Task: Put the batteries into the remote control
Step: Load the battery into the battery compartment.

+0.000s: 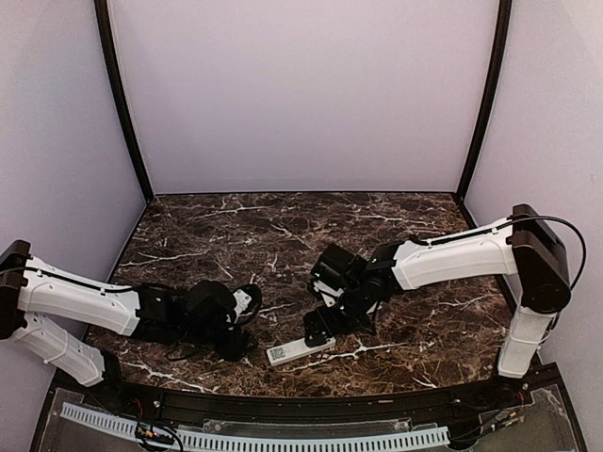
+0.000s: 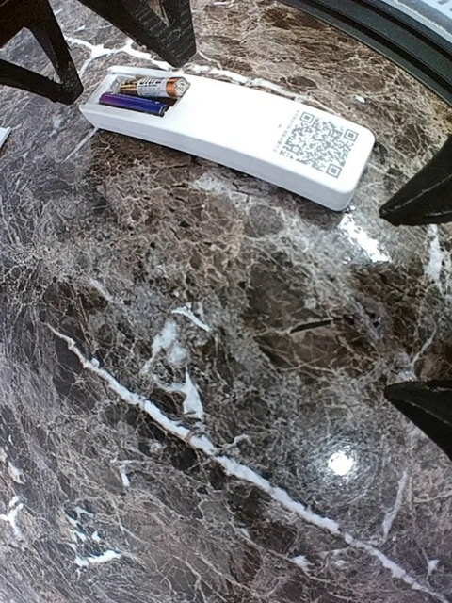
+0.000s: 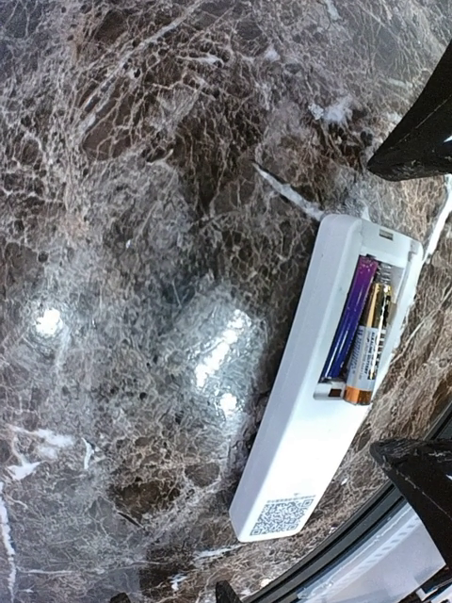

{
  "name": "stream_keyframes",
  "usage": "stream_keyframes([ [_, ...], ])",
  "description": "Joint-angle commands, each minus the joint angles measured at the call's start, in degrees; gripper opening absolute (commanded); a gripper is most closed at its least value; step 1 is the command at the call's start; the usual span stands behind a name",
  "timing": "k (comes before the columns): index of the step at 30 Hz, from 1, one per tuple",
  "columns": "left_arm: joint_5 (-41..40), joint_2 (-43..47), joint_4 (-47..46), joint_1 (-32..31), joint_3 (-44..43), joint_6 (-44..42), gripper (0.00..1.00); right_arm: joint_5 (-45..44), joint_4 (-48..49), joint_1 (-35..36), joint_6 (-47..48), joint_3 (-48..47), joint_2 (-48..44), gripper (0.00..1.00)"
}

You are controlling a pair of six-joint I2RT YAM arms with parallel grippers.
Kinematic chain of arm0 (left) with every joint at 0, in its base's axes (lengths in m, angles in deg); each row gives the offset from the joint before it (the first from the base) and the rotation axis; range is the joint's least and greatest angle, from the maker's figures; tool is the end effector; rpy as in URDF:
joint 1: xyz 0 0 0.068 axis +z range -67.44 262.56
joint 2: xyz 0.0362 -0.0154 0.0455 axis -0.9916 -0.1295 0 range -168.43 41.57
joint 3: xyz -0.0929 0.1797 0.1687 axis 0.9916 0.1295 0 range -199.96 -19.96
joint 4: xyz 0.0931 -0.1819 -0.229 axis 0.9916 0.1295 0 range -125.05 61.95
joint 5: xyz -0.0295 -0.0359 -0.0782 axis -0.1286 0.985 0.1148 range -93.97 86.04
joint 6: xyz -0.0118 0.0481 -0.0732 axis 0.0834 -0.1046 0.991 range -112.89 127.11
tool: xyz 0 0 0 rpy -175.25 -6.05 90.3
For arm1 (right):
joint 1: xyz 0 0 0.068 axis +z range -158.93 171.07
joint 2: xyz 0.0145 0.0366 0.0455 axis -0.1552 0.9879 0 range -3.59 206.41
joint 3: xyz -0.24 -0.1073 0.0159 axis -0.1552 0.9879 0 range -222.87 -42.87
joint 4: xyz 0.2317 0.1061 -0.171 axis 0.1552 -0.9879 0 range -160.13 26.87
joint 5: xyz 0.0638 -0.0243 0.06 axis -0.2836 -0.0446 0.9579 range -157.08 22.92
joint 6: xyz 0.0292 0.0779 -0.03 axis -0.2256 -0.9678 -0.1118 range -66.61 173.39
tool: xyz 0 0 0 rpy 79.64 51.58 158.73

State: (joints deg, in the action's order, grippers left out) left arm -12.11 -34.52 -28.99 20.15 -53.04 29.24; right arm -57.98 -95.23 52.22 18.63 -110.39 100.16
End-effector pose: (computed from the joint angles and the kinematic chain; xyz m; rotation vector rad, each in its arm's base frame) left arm 0.1550 -0.2728 0.0896 0.7913 2.3485 -0.4910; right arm 0.1860 0.3636 0.0949 -0.7170 2.8619 0.5767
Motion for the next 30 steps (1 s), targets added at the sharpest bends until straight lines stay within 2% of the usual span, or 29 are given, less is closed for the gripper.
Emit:
stream_keyframes([
  [1,0.59,-0.51,-2.18,-0.08,1.37,0.09,0.55,-0.81,-0.99,0.4,0.05,-1.83,1.15,0.9],
  [12,1.44,-2.33,-3.53,-0.09,1.26,-1.14,0.55,0.43,0.42,0.41,-0.46,-1.92,2.85,0.81],
  [22,1.73,-2.49,-3.68,-0.1,1.31,-1.88,0.55,1.2,1.32,0.4,-0.81,-2.18,4.27,0.8],
  [30,1.79,-2.44,-3.68,-0.17,1.34,-2.08,0.55,0.54,1.42,0.4,-1.4,-1.76,4.28,0.75],
])
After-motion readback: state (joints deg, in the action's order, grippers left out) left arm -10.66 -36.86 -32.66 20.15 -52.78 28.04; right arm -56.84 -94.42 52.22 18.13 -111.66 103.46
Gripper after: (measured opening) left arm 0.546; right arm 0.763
